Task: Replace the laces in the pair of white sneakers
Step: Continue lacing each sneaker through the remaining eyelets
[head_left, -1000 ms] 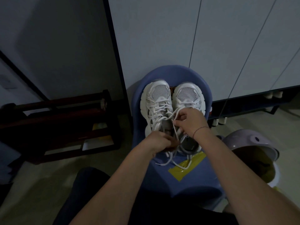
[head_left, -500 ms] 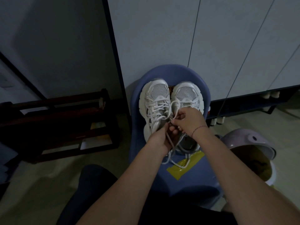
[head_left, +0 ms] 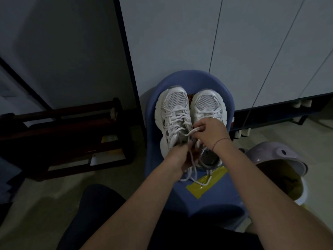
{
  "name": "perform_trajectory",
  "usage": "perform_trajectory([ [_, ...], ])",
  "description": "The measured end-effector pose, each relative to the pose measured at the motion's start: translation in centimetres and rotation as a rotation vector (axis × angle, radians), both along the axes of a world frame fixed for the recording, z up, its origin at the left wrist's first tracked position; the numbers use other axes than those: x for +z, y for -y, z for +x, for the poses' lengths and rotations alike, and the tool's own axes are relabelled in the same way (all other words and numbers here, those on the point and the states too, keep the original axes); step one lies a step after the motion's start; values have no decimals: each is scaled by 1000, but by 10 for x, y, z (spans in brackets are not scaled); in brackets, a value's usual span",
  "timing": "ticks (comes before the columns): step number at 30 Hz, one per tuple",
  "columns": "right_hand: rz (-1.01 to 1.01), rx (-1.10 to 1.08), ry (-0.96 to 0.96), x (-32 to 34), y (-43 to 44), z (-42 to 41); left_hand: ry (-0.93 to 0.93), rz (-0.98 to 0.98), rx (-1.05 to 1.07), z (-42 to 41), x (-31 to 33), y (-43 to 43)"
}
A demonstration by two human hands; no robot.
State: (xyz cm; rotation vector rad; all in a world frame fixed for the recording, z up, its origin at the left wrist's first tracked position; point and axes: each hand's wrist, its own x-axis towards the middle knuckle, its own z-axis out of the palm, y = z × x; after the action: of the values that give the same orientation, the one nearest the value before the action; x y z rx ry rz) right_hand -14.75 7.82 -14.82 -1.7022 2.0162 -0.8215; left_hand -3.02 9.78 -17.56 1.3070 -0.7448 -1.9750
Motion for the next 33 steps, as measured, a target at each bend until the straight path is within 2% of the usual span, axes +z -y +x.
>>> perform_trajectory([
  [3,-2,3,-6,0,-1,1,-209,15,176,-6,-4,8],
  [7,-3,0,2,-1,-1,-1,-254,6,250,-12,-6,6],
  [10,-7,9,-4,-2,1,-1,32,-79,51,-5,-5,6],
  [13,12,3,91,-5,3,-2,346,-152,-331,9,-9,-1],
  [15,27,3,109,-6,4,-2,395,-131,-475,14,-11,-11],
  [17,22,6,118,-6,5,-2,335,-108,-391,11,-10,-15],
  [21,4,12,79,-6,4,-2,-2,-10,51,-4,-5,-1],
  [24,4,20,65,-6,4,-3,-157,10,205,-6,2,3],
  [27,-1,21,65,-6,4,-4,-60,-40,195,-7,2,0],
  [30,5,19,88,-7,4,-3,156,-127,47,-4,-2,-4],
  [33,15,14,88,-7,4,-3,264,-128,-141,5,-10,-7],
])
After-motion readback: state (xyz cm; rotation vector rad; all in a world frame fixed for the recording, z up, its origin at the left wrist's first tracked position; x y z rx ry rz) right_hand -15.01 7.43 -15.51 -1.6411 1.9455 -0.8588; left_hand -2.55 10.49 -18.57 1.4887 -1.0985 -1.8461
